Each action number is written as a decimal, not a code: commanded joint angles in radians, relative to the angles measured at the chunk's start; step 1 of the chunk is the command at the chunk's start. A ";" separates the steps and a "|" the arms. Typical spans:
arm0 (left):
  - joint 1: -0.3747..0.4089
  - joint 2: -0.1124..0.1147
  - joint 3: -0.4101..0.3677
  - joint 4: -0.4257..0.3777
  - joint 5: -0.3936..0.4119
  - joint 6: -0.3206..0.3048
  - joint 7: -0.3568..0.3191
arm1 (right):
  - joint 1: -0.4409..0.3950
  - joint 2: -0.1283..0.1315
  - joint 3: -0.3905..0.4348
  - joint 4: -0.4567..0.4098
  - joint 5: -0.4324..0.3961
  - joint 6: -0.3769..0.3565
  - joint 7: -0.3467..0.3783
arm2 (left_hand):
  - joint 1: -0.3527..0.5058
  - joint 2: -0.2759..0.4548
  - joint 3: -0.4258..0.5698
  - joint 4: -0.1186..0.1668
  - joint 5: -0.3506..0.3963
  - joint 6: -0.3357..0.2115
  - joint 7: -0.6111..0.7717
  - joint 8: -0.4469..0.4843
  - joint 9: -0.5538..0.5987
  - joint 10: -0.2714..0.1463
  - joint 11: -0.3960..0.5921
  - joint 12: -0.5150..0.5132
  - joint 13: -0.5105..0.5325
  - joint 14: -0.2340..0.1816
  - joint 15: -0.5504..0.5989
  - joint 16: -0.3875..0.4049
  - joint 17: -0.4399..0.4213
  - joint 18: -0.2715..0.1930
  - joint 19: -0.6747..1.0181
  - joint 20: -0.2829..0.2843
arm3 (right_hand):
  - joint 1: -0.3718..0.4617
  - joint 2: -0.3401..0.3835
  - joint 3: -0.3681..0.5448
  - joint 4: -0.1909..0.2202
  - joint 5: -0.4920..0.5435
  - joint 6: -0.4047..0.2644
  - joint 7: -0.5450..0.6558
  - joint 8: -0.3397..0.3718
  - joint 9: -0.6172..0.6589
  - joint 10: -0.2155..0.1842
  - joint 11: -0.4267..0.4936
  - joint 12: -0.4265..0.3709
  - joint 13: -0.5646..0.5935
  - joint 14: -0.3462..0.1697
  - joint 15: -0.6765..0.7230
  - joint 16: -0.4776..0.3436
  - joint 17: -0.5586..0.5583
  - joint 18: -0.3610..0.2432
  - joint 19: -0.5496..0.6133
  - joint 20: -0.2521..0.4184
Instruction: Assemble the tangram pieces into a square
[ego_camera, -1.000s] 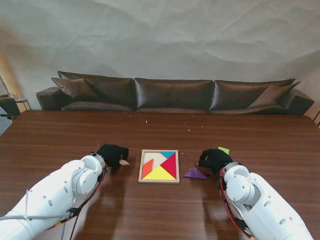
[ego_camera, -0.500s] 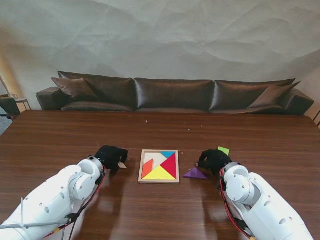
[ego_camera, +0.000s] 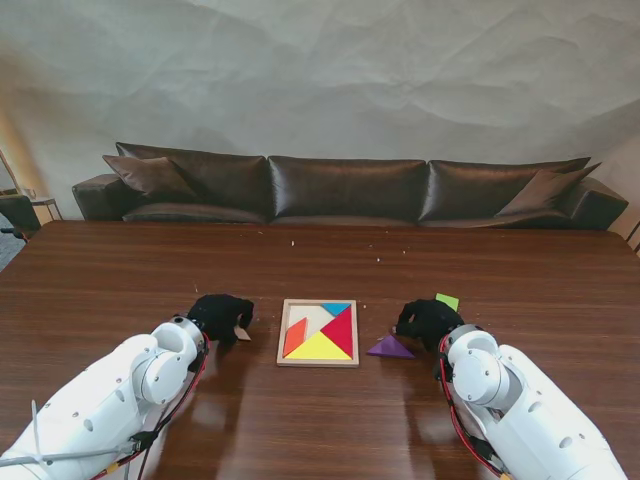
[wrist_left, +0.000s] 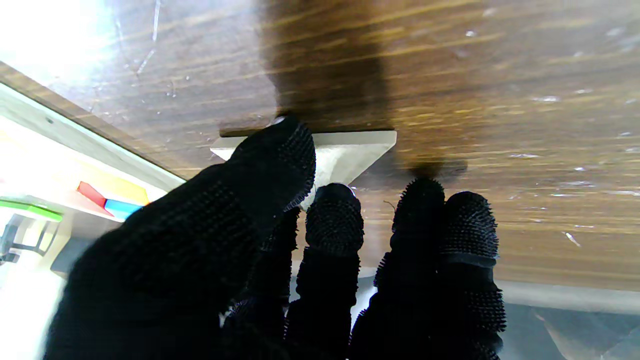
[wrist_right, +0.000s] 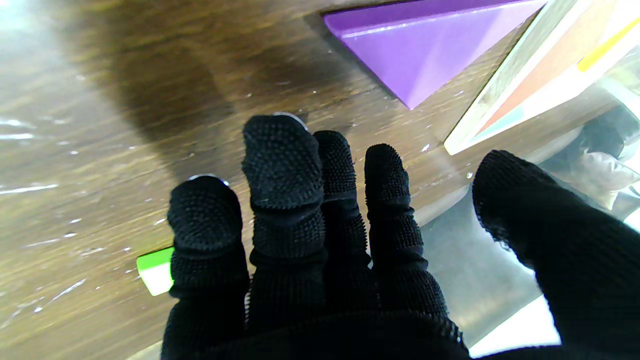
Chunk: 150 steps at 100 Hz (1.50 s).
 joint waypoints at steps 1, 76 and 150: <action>0.031 -0.009 0.006 0.020 -0.012 -0.003 -0.027 | -0.001 -0.001 -0.004 0.000 0.000 -0.001 0.014 | 0.075 -0.014 0.008 -0.007 0.061 0.020 0.076 0.011 -0.023 0.017 0.043 -0.001 0.061 -0.092 -0.131 -0.099 0.044 -0.016 0.003 -0.006 | -0.018 0.013 -0.010 0.008 0.007 0.005 0.010 0.000 0.011 0.014 0.009 -0.011 0.013 0.004 0.010 0.005 -0.015 -0.002 0.023 -0.006; 0.070 -0.021 -0.045 0.004 -0.094 -0.024 -0.039 | 0.003 -0.001 -0.006 0.005 0.007 -0.007 0.020 | 0.146 0.021 0.003 0.010 0.129 0.019 0.104 -0.010 -0.047 0.018 0.173 0.224 0.233 -0.177 -0.044 0.306 0.096 -0.121 0.203 0.122 | -0.018 0.013 -0.010 0.008 0.008 0.007 0.012 0.000 0.012 0.015 0.010 -0.011 0.015 0.004 0.009 0.004 -0.013 -0.005 0.023 -0.007; 0.082 -0.039 -0.107 -0.025 -0.212 -0.053 -0.054 | 0.007 -0.001 -0.007 0.011 0.010 -0.009 0.022 | 0.199 0.043 -0.009 0.028 0.217 0.041 0.111 -0.018 -0.027 0.022 0.211 0.437 0.283 -0.170 0.076 0.376 0.217 -0.123 0.314 0.182 | -0.019 0.018 -0.011 0.009 0.008 0.008 0.012 -0.001 0.012 0.015 0.010 -0.011 0.017 0.001 0.007 0.003 -0.010 -0.007 0.023 -0.009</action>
